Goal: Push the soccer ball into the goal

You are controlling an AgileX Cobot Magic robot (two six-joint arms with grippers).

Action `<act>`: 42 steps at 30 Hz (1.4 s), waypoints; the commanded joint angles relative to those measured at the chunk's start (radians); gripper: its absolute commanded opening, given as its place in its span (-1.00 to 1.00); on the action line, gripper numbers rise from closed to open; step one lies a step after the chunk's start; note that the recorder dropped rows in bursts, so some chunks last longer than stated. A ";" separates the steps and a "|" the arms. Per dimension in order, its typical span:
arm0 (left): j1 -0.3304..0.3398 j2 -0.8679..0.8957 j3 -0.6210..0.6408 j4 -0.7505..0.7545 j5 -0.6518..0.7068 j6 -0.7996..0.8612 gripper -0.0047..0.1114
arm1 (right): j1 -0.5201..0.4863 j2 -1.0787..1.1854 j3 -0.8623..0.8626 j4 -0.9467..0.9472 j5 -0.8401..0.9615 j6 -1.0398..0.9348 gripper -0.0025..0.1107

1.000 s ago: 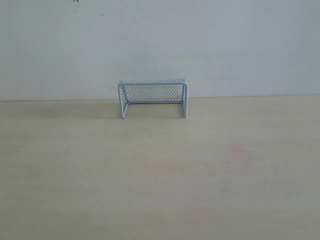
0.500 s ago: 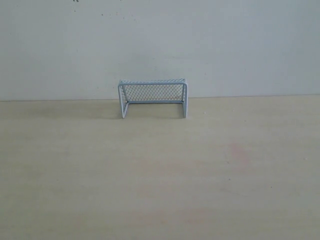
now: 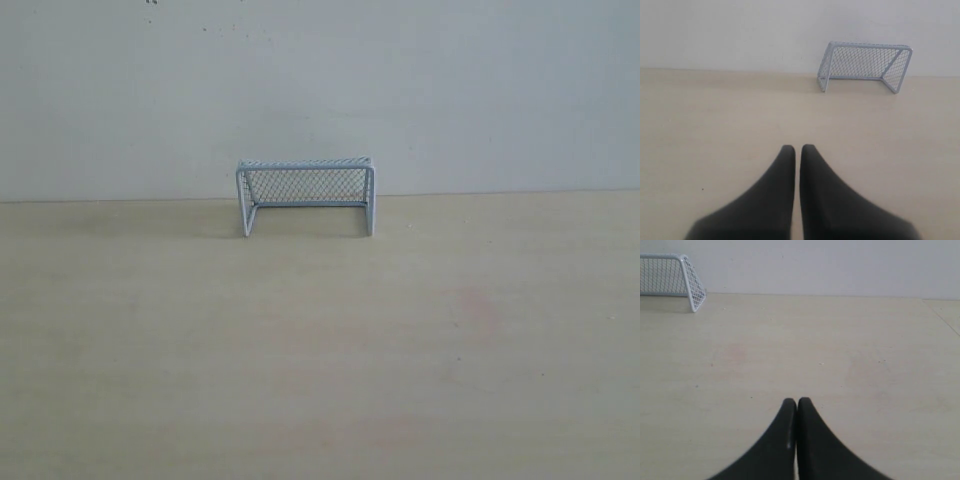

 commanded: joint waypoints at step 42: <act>0.033 -0.003 0.004 0.071 0.011 -0.028 -0.84 | 0.000 -0.005 0.000 -0.006 -0.005 0.000 -0.96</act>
